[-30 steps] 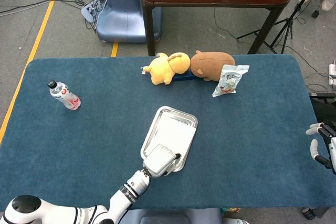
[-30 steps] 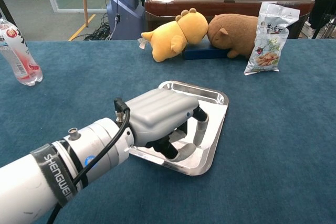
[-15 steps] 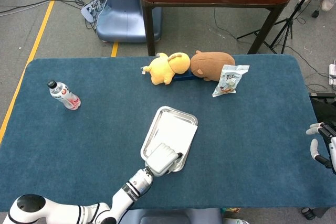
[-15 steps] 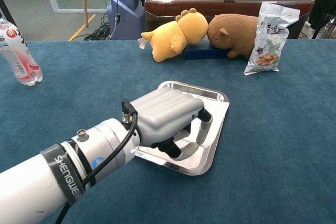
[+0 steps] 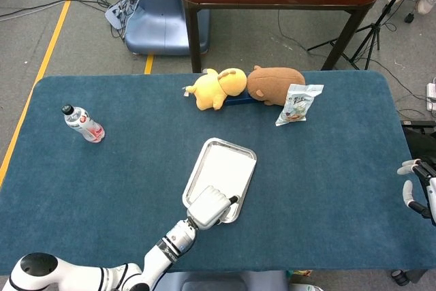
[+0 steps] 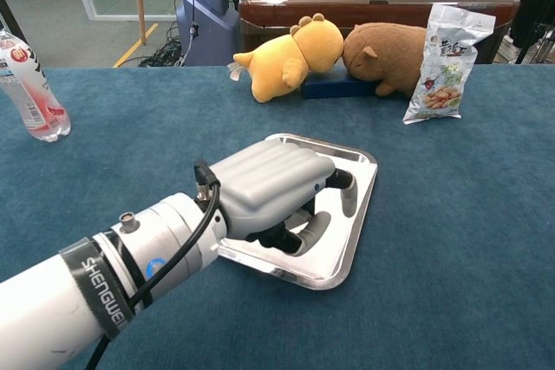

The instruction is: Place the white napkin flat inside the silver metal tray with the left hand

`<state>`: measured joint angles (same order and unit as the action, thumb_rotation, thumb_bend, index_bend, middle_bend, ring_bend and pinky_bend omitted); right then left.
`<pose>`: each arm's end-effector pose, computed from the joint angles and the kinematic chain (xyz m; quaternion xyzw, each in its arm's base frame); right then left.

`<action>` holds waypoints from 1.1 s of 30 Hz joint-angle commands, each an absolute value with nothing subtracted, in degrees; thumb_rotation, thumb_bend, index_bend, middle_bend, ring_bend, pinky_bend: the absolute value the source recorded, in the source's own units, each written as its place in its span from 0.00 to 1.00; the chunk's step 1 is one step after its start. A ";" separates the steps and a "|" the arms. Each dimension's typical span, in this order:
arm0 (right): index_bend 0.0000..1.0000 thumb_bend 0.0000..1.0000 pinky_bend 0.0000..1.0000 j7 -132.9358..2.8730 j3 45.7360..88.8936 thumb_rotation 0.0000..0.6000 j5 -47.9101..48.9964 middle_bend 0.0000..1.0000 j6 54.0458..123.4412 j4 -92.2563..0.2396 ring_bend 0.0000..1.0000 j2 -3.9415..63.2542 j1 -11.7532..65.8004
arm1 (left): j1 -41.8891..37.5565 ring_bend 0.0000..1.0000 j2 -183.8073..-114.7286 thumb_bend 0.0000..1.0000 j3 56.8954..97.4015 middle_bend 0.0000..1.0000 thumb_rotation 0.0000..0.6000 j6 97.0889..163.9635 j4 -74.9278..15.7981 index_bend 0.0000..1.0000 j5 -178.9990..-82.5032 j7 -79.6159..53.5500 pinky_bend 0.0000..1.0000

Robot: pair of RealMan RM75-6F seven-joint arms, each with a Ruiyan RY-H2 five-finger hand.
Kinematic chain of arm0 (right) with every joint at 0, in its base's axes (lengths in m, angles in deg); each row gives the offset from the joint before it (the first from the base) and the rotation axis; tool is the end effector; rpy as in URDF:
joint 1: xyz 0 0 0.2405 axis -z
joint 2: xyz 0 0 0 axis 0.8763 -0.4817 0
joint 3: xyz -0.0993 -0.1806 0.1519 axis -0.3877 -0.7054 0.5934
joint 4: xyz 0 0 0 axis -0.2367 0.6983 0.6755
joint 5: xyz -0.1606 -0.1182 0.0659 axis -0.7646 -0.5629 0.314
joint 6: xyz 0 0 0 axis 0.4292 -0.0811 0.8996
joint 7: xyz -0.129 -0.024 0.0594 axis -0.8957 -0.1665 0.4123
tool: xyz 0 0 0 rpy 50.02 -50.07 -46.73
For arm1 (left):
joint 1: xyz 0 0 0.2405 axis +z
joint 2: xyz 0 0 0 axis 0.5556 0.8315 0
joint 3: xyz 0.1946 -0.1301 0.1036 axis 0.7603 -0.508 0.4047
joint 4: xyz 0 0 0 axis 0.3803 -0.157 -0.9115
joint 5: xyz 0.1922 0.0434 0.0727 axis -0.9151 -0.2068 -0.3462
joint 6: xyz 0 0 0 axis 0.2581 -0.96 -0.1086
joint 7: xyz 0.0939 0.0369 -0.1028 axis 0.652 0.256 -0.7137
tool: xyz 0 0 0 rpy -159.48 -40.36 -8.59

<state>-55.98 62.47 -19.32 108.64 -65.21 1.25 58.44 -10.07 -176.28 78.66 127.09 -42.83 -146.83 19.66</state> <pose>-0.3264 -0.1786 0.2172 0.5519 -0.4113 0.3960 0.6078 -0.0342 0.2465 -0.1095 -0.7995 -0.2713 -0.4497 0.2915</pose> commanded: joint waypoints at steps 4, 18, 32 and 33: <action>0.43 0.61 0.29 -56.00 62.45 1.00 -19.33 0.35 108.55 -65.22 0.18 1.26 58.40 | -9.78 0.92 -176.00 0.52 78.68 1.00 1.00 127.13 -43.25 0.34 -146.40 19.93 0.93; 0.43 0.61 0.29 -56.43 62.37 1.00 -19.34 0.35 108.33 -65.37 0.18 1.35 58.28 | -10.05 0.89 -170.61 0.69 77.48 1.00 1.00 125.64 -49.76 0.41 -141.54 26.57 0.91; 0.43 0.61 0.29 -56.60 62.36 1.00 -19.17 0.35 108.21 -65.40 0.18 1.38 58.26 | -14.02 0.86 -166.10 0.86 77.63 1.00 1.00 122.96 -55.29 0.24 -125.89 40.94 0.90; 0.43 0.61 0.29 -56.58 62.36 1.00 -19.17 0.35 108.19 -65.40 0.18 1.35 58.26 | -14.43 0.86 -166.28 0.87 77.43 1.00 1.00 123.31 -55.26 0.24 -124.99 41.54 0.90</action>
<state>-56.58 62.35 -19.17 108.19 -65.41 1.35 58.26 -13.60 -166.43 77.54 123.04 -54.87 -126.27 40.52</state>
